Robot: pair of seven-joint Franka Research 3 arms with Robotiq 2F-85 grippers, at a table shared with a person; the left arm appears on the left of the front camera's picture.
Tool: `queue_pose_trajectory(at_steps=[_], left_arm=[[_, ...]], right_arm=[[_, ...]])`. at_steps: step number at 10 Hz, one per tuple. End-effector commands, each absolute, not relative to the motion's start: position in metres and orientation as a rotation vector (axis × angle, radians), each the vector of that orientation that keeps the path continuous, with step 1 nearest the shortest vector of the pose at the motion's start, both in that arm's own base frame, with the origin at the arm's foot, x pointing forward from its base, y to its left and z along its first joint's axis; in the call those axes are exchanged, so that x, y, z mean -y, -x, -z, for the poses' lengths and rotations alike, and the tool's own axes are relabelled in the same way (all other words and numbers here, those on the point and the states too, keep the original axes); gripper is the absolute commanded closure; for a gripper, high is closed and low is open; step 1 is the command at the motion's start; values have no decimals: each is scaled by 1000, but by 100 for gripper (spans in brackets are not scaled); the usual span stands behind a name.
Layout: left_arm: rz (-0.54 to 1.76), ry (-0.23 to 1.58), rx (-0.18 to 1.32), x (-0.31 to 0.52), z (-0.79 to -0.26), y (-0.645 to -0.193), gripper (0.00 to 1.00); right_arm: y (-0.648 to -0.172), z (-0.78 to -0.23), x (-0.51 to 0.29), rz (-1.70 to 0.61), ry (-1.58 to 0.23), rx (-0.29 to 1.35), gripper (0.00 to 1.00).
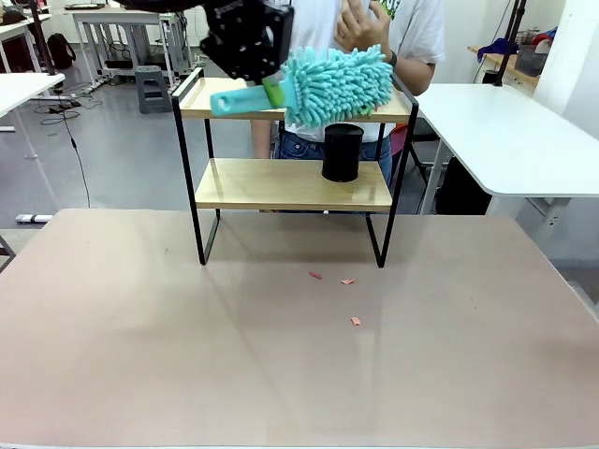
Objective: Clean the shelf.
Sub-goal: Clean the remaining tier of the Shelf with the Duster once objects are removed.
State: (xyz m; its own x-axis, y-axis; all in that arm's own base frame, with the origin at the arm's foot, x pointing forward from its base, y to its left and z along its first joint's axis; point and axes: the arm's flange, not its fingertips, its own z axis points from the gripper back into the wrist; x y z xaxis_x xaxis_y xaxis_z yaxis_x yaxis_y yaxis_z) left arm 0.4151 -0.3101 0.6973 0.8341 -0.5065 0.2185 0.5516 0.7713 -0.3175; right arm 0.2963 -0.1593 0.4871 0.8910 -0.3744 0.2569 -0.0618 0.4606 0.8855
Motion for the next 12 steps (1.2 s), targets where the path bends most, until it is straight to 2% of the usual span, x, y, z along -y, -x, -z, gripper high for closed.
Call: queue_pose_trajectory(at_steps=[1, 3, 4, 7, 10, 12], left_arm=[[784, 458, -7, 273, -706, -391, 88], [934, 556, -65, 248, -714, -366, 88], [903, 545, -3, 240, -718, -362, 88], [882, 609, 26, 224, -725, -363, 88], [610, 666, 248, 149, -754, -343, 88], [235, 699, 432, 66, -750, -313, 88]], right_arm=[[-298, -486, 158, 182, -1100, 485, 0], [-298, -486, 158, 182, -1100, 485, 0], [-298, -486, 158, 182, -1100, 485, 0], [-298, -486, 158, 182, -1100, 485, 0], [-298, -486, 158, 182, -1100, 485, 0], [-298, -486, 158, 182, -1100, 485, 0]])
